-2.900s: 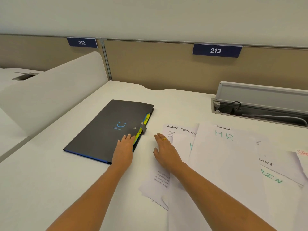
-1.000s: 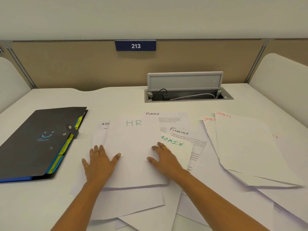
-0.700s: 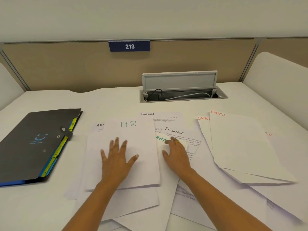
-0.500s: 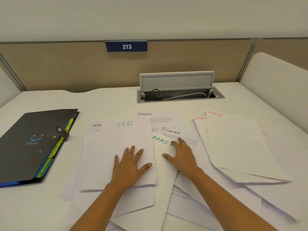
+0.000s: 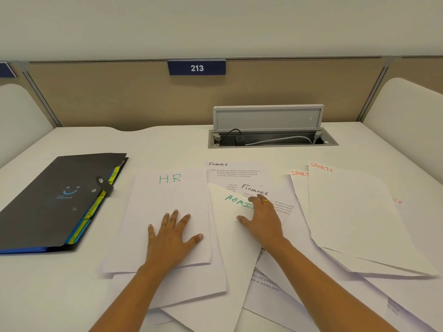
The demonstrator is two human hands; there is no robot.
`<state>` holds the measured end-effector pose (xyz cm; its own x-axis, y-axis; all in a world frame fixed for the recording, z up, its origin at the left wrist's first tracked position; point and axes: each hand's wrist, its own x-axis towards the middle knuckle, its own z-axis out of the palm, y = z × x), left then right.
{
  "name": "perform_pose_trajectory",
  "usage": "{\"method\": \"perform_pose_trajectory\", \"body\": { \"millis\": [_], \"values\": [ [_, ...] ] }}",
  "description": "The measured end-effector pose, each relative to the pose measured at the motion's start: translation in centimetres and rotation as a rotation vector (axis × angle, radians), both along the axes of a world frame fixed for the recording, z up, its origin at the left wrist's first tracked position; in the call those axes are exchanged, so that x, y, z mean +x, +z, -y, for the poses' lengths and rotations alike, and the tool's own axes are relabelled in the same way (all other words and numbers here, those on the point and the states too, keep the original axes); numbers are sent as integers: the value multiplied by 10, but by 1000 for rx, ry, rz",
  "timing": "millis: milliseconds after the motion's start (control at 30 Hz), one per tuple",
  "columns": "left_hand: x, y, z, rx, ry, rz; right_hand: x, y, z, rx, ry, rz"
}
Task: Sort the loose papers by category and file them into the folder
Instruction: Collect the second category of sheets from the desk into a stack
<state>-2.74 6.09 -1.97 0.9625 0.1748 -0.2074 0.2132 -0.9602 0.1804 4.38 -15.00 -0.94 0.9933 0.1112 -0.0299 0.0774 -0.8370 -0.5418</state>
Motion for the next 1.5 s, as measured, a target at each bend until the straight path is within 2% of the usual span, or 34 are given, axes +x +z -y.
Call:
{"method": "perform_pose_trajectory", "body": {
  "millis": [167,333,500,633,800,933,1133,1367,1500],
  "values": [
    [1,3,-6,-10,29,40,5,1,-1,-115,-84,-102],
    [11,5,17,-44,-118,95,5,1,-2,126,-73,-121],
    [24,5,38,-24,-315,75,8,1,-10,165,78,-147],
    [29,0,34,11,-261,20,14,0,-12,218,163,-159],
    [25,-4,22,21,-190,28,21,-5,-14,442,-25,-126],
    [24,-5,21,27,-182,42,23,-6,-18,537,-159,-87],
    [25,-6,19,30,-130,69,23,-2,-32,646,-134,-143],
    [29,-4,24,30,-124,43,28,8,-42,522,24,-110],
    [33,-5,17,76,-87,43,42,4,-17,239,-18,71]
  ]
}}
